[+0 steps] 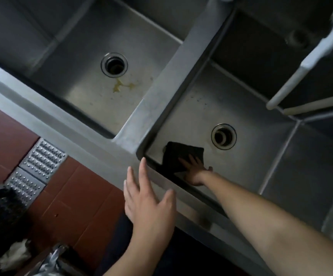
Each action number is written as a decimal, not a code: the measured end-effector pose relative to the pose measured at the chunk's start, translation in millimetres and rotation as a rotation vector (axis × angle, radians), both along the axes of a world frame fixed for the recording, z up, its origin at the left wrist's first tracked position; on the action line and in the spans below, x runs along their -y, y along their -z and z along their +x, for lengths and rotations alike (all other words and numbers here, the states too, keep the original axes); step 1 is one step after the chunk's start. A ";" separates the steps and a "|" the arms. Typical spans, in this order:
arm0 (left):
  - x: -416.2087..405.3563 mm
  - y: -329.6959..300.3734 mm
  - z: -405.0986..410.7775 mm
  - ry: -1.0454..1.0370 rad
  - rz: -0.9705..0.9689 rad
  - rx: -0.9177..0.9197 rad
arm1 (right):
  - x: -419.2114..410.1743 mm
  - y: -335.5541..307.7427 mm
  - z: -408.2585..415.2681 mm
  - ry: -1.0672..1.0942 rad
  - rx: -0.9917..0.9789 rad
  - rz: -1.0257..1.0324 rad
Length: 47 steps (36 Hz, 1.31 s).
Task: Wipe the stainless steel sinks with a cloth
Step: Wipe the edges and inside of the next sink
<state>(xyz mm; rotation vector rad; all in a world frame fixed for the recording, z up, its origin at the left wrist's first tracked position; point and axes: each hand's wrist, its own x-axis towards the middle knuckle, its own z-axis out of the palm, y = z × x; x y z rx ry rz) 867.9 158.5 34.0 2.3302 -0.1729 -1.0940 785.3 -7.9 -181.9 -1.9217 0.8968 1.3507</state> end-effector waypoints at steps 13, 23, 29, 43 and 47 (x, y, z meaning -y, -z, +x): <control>158.1 78.8 173.1 1.155 -0.121 0.787 | -11.0 -1.4 -13.5 -0.004 0.205 -0.209; 159.4 93.1 173.3 1.078 -0.350 0.849 | -19.6 54.8 -19.6 -0.127 0.431 -0.238; 160.0 94.9 173.3 1.075 -0.376 0.903 | 27.1 72.6 44.7 0.117 0.515 -0.371; 163.6 93.5 173.8 1.042 -0.413 0.854 | 235.1 58.3 154.6 0.563 0.357 -0.298; 163.7 91.2 173.7 1.044 -0.414 0.848 | 187.8 60.1 133.8 0.500 0.355 -0.255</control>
